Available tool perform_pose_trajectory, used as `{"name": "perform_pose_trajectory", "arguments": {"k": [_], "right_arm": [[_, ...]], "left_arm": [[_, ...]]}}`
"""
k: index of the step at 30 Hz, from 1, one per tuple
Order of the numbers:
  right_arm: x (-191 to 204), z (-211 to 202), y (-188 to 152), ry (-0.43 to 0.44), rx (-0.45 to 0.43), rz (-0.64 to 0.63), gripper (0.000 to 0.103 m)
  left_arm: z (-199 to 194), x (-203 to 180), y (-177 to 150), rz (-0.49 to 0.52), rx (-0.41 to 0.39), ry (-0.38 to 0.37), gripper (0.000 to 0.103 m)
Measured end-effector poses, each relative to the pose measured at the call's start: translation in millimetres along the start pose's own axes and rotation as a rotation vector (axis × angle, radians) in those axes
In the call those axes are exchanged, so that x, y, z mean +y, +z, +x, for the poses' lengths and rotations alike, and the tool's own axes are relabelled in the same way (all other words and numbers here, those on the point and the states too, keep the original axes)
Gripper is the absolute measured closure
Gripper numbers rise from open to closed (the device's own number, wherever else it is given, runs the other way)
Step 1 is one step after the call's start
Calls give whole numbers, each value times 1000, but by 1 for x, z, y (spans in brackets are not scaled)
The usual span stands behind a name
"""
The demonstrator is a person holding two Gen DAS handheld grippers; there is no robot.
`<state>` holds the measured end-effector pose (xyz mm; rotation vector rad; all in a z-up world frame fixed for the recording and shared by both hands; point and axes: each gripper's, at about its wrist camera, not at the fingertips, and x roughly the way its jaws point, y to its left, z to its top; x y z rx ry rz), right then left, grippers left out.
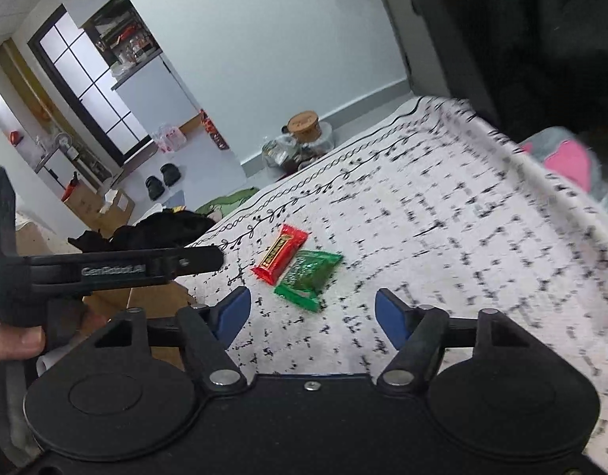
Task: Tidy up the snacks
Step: 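Grasp the red bar with the left gripper while the right grasps the green packet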
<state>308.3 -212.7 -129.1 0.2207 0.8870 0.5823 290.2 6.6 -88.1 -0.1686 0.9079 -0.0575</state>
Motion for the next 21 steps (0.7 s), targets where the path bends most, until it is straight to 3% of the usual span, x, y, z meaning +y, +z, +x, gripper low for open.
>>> {"name": "perform_pose_trajectory", "arguments": {"k": [9,21], "right_arm": [[0,46,6,14,69,52,44],[-10,97,10,-11,139,137,56]], "left_arm": [[40,10,7,-30,64,-10,57],[77,22,8,-81,130,-22,69]]}}
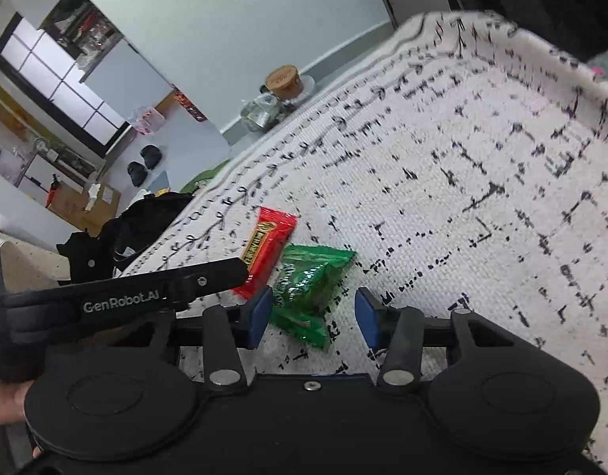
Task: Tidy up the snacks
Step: 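Grasp the red bar with the left gripper while the right grasps the green packet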
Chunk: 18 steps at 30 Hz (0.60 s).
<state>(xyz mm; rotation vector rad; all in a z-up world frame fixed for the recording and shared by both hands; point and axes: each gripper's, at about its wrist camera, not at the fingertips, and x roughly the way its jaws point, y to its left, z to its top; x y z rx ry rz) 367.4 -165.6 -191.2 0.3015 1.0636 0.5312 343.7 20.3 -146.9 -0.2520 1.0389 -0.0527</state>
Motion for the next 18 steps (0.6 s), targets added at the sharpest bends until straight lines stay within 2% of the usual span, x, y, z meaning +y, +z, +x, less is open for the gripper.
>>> {"name": "perform_pose_trajectory", "arguments": {"k": [3,5,6,10,15,17,18], "right_arm": [[-1,6,1,2,0,3,62],[0,9,3,1,11,-10,76],[1,10,3,5,21,-16,77],[1,7,4,-2,30,-45,81],[-8,-5,4,-19,35,-41,82],[-11,-9,3,-23,31,-36,82],[-11,-11,3,-24,28,-31,83]], "left_arm": [[6,3,2,-16,7,2,70],[10,4,4,-27,9,-2,70],[12,3,6,-31,12,-11,70],[19,-5,8,-11,13,-15,70],[32,-10,5,-1,34,24,71],[33,-14,5,14,35,46,77],[33,-15,5,19,36,54,84]]}}
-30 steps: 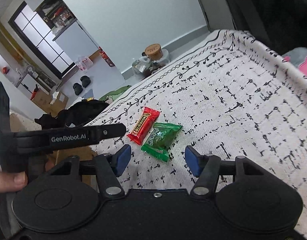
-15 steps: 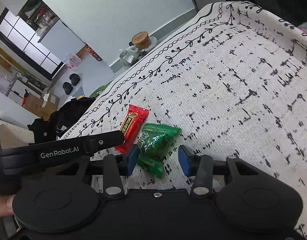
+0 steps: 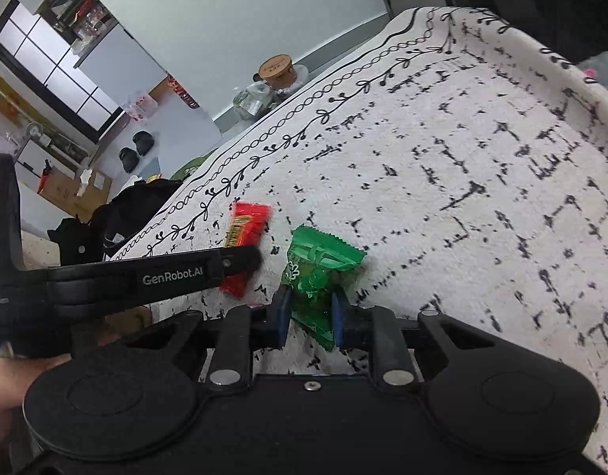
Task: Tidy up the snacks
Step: 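Grasp the red bar with the left gripper while the right grasps the green packet, then carry the red bar and green packet into the cardboard box and open both grippers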
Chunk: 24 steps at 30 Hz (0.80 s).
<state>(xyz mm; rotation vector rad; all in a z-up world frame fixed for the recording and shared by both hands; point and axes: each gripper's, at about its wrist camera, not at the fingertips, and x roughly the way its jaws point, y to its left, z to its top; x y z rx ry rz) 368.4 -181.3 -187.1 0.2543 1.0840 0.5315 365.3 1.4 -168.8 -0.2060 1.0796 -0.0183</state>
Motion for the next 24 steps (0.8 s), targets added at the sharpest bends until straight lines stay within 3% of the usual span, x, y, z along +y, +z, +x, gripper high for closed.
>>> {"name": "perform_pose_trajectory", "arguments": {"k": [9,24], "right_arm": [[8,-19,-1,33,-41,9,83],[28,-56,-2,80,-136,-21,83]], "left_arm": [[-30,-3,-5,-23,-22,-45,85],[-100,-1,-25,-50,-115,-30,85]]}}
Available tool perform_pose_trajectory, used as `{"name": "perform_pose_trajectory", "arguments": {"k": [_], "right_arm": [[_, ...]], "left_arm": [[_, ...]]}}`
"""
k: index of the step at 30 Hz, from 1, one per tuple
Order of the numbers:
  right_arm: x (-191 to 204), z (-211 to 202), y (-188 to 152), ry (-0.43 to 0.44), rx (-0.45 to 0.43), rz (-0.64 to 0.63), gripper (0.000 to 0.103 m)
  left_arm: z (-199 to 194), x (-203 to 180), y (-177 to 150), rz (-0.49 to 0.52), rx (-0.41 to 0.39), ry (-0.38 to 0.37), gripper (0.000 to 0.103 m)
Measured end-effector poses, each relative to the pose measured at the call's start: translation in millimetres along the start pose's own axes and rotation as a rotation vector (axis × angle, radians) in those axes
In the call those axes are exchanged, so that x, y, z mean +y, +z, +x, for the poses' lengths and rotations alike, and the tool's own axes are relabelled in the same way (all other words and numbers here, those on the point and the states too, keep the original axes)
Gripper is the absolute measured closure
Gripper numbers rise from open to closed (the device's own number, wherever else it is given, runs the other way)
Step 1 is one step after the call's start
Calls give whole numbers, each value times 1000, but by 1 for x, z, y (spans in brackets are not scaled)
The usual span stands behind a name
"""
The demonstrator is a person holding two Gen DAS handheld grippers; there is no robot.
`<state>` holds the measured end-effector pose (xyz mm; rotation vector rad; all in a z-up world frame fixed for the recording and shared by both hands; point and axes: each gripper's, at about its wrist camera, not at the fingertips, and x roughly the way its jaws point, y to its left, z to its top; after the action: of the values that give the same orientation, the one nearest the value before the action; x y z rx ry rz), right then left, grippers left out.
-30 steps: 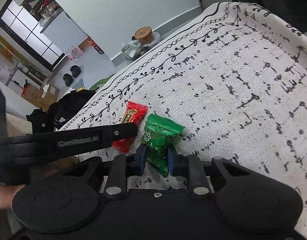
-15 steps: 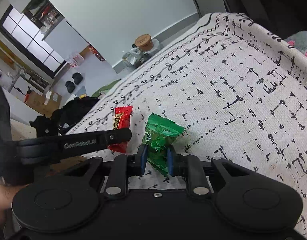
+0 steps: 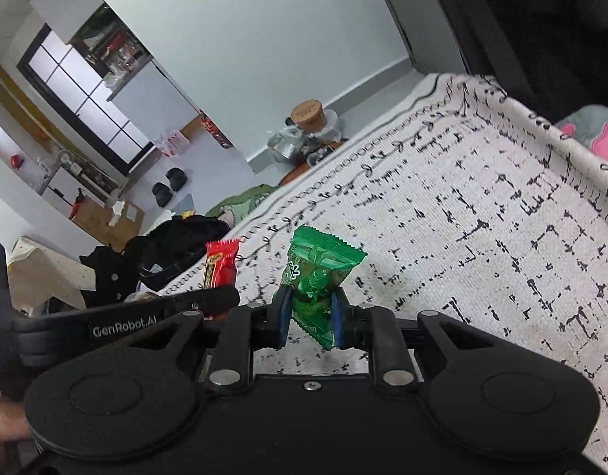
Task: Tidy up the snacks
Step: 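Carry the red bar and green packet into the cardboard box and open both grippers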
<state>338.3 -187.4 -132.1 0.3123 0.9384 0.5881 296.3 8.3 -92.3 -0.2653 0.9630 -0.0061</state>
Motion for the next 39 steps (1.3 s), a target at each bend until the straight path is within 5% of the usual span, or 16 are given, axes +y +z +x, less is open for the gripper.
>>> {"name": "perform_pose_trajectory", "arguments": {"k": [20,39], "right_arm": [[35,-41,-6,71,-103,-78,83],[108,-29,-24,191,-88,-160,83]], "left_arm": [[-79,14,-25,-78,-131,88,85],[-164,100,-65,-168,-200,219,85]]}}
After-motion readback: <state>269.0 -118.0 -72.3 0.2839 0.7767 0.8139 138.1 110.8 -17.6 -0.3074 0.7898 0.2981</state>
